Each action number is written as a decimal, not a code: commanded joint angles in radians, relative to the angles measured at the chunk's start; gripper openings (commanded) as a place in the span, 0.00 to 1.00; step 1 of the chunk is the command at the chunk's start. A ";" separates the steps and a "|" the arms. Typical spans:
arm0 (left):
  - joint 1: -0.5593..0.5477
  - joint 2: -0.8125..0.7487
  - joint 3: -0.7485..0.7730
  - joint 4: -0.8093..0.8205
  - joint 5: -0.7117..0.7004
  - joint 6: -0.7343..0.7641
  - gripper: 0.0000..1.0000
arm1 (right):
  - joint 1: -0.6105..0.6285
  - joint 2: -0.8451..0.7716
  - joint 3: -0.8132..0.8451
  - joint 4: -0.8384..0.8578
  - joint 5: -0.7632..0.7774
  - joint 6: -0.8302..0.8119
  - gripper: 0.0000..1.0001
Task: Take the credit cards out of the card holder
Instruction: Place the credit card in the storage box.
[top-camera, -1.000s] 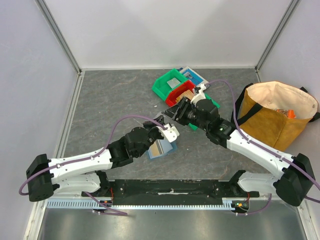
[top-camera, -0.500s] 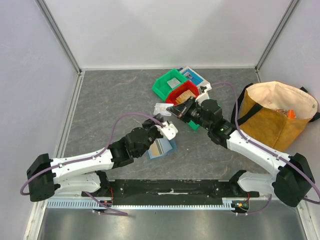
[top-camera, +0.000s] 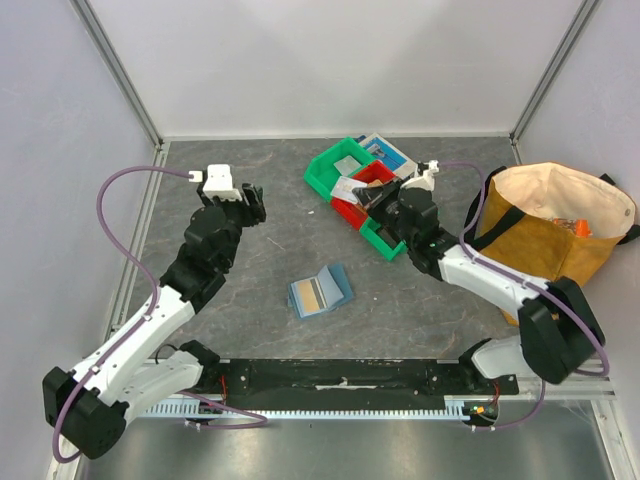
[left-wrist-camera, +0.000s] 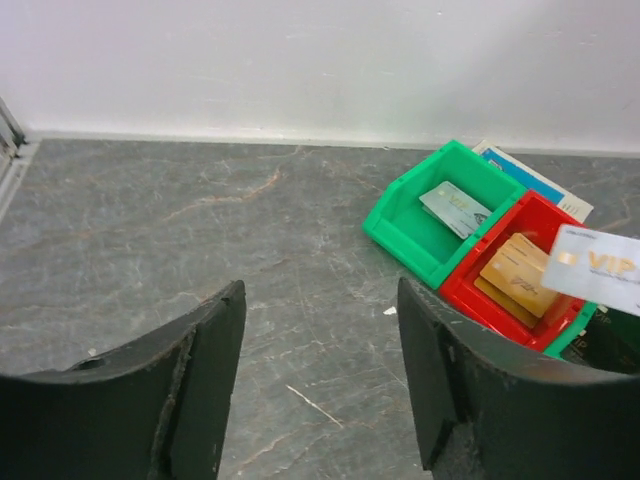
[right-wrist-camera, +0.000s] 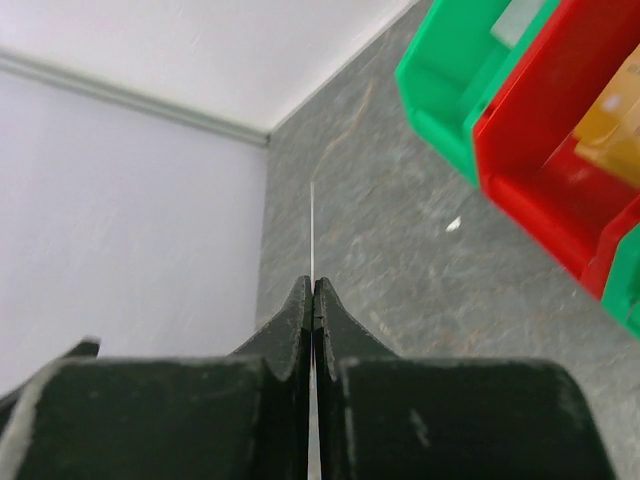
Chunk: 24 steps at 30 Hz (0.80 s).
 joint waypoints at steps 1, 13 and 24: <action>0.007 -0.006 0.023 -0.041 -0.029 -0.162 0.71 | -0.004 0.116 0.117 0.101 0.249 -0.040 0.00; 0.007 -0.037 0.000 -0.030 -0.134 -0.171 0.81 | -0.007 0.616 0.519 0.121 0.510 0.013 0.00; 0.007 -0.047 -0.012 -0.015 -0.117 -0.177 0.81 | -0.033 0.846 0.706 0.082 0.580 0.064 0.04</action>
